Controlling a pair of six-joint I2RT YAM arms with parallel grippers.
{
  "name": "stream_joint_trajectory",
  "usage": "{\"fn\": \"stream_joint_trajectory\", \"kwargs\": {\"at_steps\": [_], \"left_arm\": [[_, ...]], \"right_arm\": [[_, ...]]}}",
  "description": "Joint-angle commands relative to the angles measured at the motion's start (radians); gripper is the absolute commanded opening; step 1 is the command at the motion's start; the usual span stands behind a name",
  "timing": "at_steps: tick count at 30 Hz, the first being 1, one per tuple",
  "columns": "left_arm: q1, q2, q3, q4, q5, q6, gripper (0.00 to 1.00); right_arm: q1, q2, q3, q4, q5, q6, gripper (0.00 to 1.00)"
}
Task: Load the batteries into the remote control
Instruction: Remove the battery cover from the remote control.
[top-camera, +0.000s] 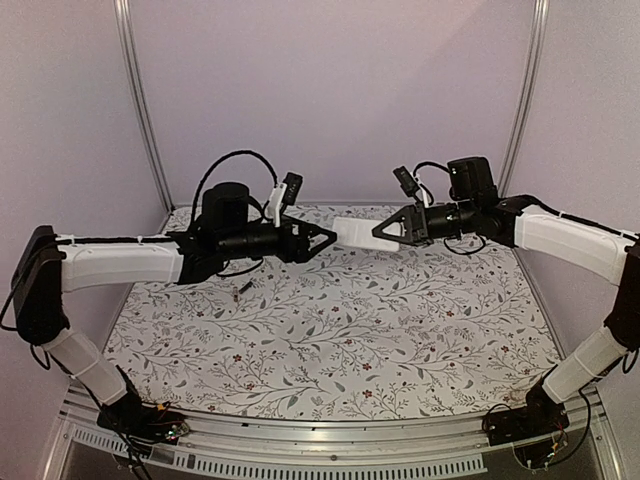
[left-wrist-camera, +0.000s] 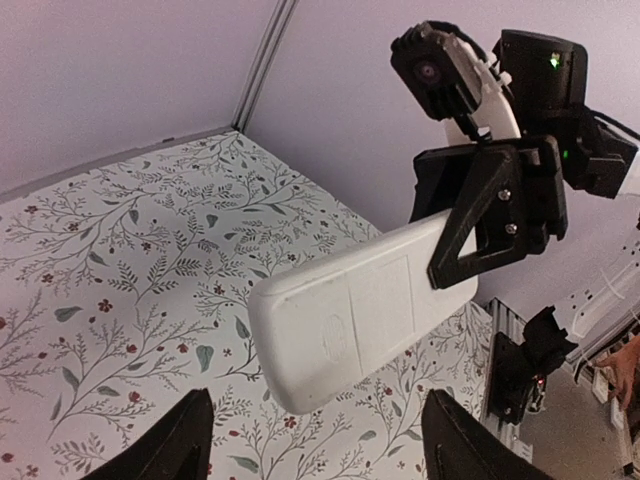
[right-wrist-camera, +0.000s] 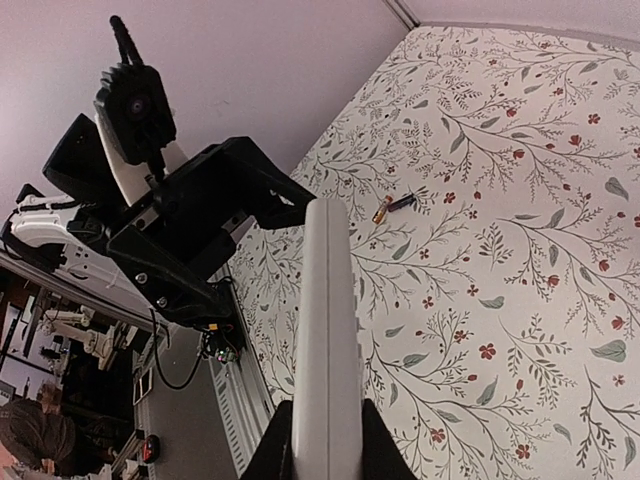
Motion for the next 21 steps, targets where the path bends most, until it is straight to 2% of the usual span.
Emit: {"fn": "stream_joint_trajectory", "kwargs": {"at_steps": [1,8,15,21], "left_arm": [[0.015,0.068,0.056,0.035,0.095,-0.117,0.67],[0.015,0.107,0.1,0.032,0.087,-0.151,0.57],[0.018,0.143,0.137,0.002,0.078,-0.157,0.41],[0.056,0.141,0.108,0.033,0.098,-0.189,0.32]], "right_arm": [[-0.002,-0.021,-0.018,0.081,-0.051,0.028,0.0],[0.009,-0.011,-0.014,0.091,-0.07,0.036,0.0],[0.015,-0.008,-0.011,0.091,-0.077,0.029,0.0],[0.014,-0.022,-0.013,0.092,-0.097,0.025,0.0]]}}
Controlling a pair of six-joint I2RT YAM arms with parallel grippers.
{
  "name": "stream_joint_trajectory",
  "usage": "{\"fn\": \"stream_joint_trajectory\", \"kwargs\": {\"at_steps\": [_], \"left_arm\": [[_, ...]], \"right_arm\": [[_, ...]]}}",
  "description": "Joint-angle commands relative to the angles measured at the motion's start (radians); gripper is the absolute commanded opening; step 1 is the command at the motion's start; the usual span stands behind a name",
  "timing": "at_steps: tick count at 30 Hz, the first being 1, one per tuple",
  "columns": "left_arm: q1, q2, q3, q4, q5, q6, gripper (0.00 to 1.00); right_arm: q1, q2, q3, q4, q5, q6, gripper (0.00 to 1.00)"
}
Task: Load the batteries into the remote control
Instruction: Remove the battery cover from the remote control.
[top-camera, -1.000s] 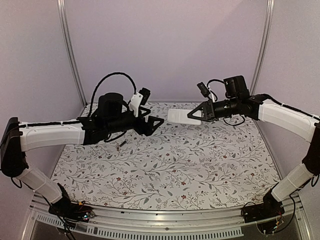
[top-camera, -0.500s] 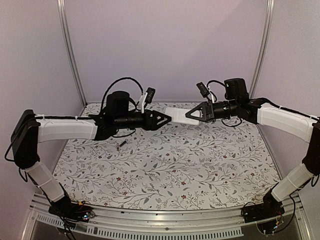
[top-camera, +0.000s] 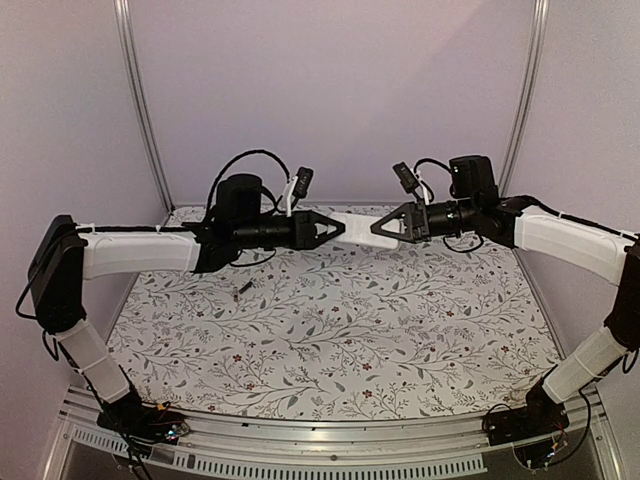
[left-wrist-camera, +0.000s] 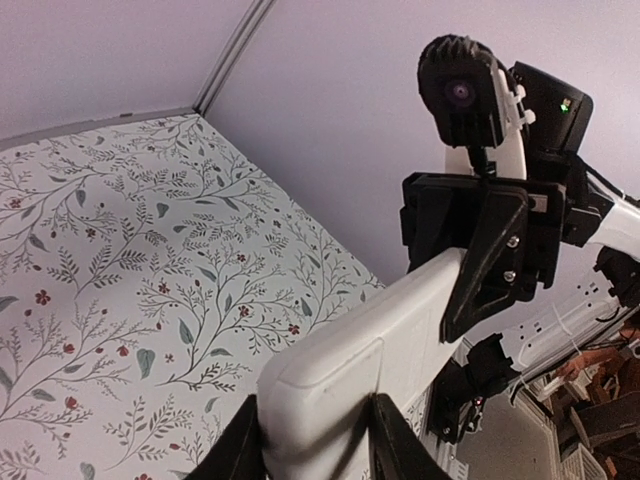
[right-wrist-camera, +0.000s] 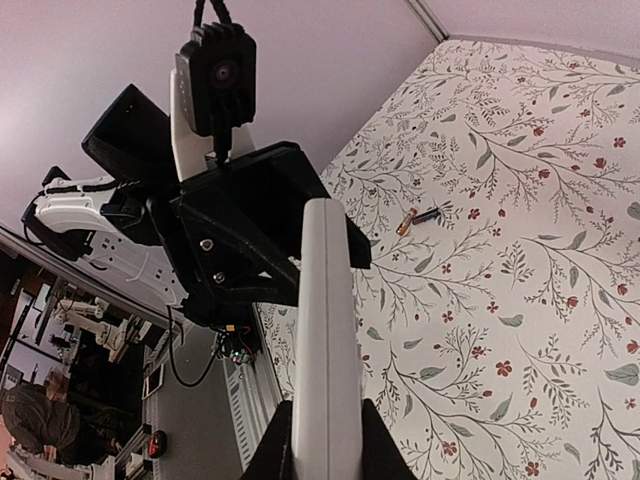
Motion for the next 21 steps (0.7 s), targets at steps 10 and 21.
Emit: {"fn": "stream_joint_trajectory", "kwargs": {"at_steps": [10,21], "left_arm": [[0.073,0.007,-0.052,0.092,0.069,-0.049,0.35],[0.073,-0.011,-0.046,0.019,-0.006,-0.011,0.36]], "right_arm": [[0.007,-0.043,-0.006,0.044,-0.071,0.011,0.0],[-0.002,-0.046,-0.01,0.049,-0.059,0.025,0.0]]}}
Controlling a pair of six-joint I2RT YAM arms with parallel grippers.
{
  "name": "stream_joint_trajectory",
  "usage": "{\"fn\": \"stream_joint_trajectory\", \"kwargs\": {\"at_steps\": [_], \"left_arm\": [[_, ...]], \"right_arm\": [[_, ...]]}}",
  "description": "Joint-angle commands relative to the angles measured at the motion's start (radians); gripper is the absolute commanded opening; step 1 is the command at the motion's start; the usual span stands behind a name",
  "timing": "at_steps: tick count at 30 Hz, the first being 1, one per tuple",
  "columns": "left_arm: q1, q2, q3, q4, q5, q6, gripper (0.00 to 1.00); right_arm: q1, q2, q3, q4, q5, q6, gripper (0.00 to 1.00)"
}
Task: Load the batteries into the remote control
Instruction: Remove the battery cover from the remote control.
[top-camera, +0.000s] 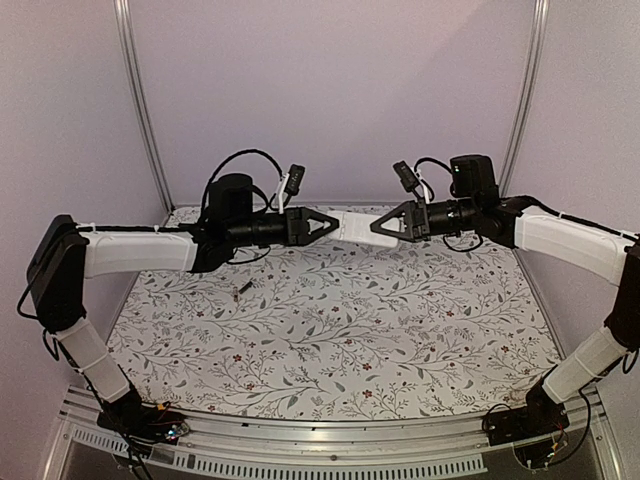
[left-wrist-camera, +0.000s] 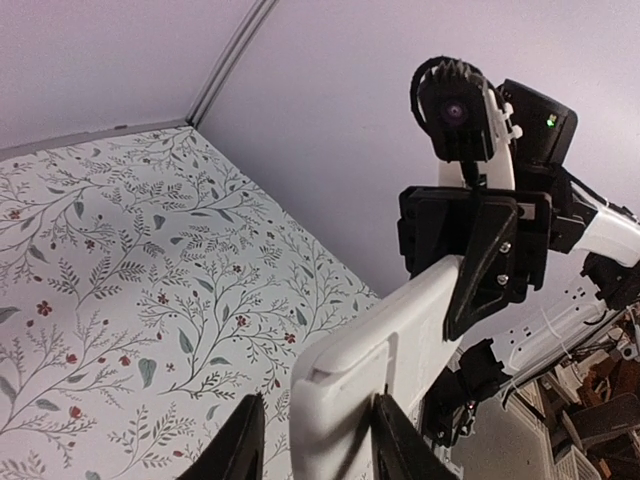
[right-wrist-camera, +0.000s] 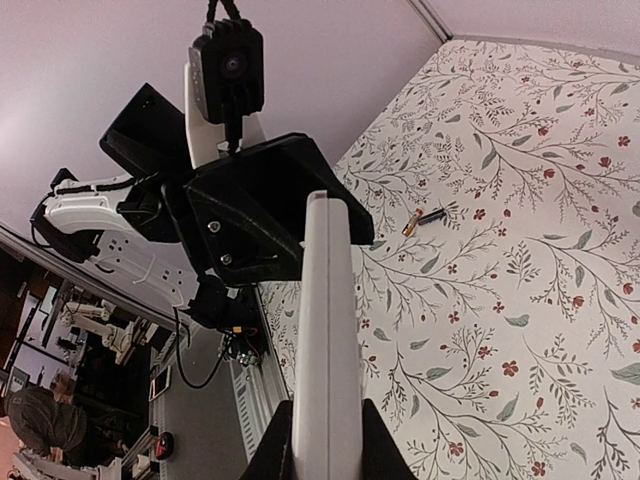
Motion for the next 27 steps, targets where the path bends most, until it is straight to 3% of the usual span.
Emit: {"fn": "stream_joint_trajectory", "kwargs": {"at_steps": [1,13,21,27], "left_arm": [[0.025,-0.013,-0.014,-0.071,-0.079,0.032,0.34],[0.018,-0.033,-0.024,-0.057,-0.061,0.045,0.19],[0.015,-0.015,-0.021,-0.011,-0.003,0.019,0.21],[0.015,-0.025,-0.03,0.013,0.011,0.012,0.13]], "right_arm": [[-0.004,-0.043,-0.01,0.022,-0.032,0.009,0.0],[-0.015,-0.012,-0.007,-0.004,-0.011,0.019,0.0],[-0.014,-0.005,-0.008,0.001,-0.046,0.012,0.0],[-0.016,0.003,-0.008,-0.016,-0.005,0.018,0.0]]}}
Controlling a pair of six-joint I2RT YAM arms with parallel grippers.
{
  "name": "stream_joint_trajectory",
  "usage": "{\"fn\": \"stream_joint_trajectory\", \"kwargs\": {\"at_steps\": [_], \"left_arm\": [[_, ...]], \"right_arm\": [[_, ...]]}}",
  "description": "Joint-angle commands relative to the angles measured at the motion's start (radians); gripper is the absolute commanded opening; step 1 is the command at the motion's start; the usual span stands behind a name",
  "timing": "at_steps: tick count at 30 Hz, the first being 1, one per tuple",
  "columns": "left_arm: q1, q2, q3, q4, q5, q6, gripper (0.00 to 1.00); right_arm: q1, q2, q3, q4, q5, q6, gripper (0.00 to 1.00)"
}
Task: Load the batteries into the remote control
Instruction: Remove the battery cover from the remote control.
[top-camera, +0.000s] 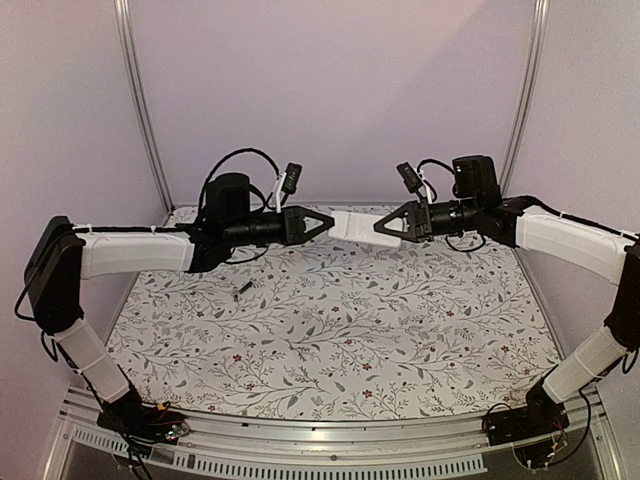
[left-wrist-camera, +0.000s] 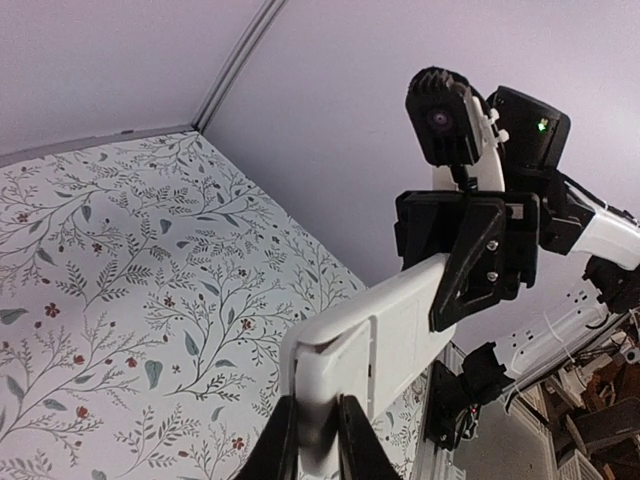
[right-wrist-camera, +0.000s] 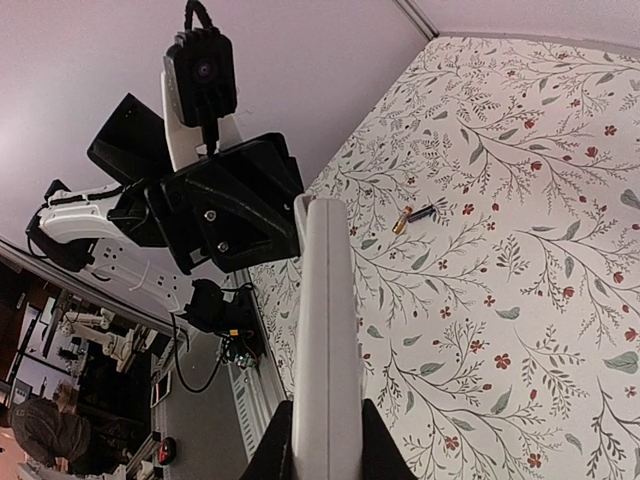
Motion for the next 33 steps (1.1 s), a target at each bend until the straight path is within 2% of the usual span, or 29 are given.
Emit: {"fn": "stream_joint_trajectory", "kwargs": {"at_steps": [1,10,16,19,23,33], "left_arm": [[0.012,-0.012,-0.023,0.02,0.01,0.004,0.13],[0.007,-0.002,-0.014,0.009,0.018,0.011,0.12],[0.004,0.016,-0.001,0.016,0.038,-0.003,0.15],[0.004,0.012,0.0,0.016,0.04,-0.003,0.11],[0.013,0.002,-0.009,0.031,0.042,-0.018,0.0],[0.047,-0.009,-0.056,0.218,0.12,-0.146,0.0]], "right_arm": [[0.001,0.005,-0.002,-0.007,-0.001,0.006,0.0],[-0.008,0.018,0.012,-0.036,0.006,0.001,0.0],[-0.008,0.018,0.013,-0.032,-0.013,-0.002,0.0],[-0.008,0.017,0.014,-0.032,-0.013,-0.003,0.0],[-0.011,0.018,0.011,-0.033,-0.018,-0.006,0.0],[-0.03,0.009,-0.003,-0.021,-0.024,-0.001,0.0]]}}
